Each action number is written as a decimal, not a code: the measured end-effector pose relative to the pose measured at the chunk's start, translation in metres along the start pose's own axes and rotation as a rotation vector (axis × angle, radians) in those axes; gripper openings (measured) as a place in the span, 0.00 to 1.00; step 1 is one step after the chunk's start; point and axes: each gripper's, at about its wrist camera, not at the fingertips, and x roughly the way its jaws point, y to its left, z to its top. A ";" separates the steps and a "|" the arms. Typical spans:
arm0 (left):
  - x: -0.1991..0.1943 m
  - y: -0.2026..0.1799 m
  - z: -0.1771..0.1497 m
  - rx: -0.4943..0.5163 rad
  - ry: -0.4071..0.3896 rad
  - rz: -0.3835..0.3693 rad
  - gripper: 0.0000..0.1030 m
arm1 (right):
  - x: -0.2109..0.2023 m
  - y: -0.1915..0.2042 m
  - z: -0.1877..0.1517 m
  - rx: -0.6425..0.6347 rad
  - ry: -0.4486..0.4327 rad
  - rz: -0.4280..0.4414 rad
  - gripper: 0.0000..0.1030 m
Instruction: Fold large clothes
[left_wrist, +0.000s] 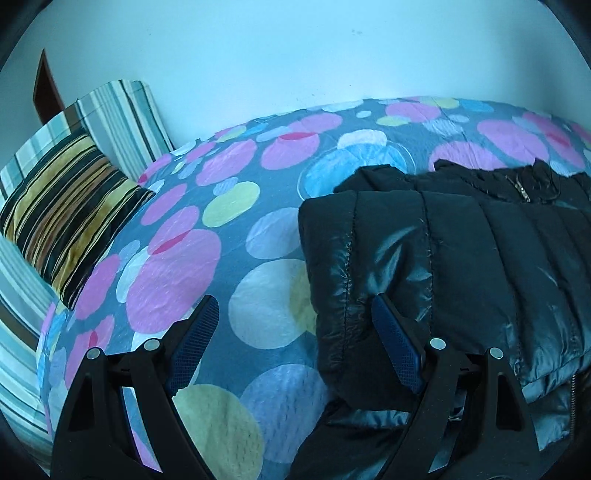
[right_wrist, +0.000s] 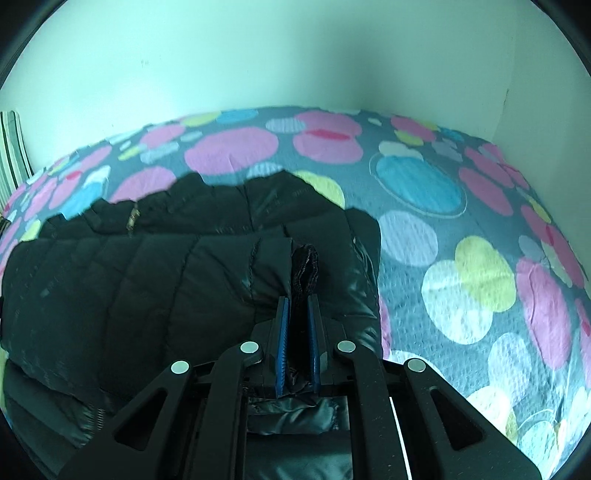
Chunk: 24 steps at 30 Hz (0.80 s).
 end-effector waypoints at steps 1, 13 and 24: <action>0.001 -0.001 0.000 0.001 0.003 -0.008 0.82 | 0.005 -0.001 -0.001 -0.002 0.008 -0.002 0.10; 0.040 -0.014 -0.014 0.007 0.098 -0.061 0.83 | 0.032 -0.011 -0.015 0.038 0.050 0.063 0.12; 0.005 0.035 0.004 -0.154 0.050 -0.129 0.82 | 0.030 -0.010 -0.015 0.033 0.043 0.056 0.13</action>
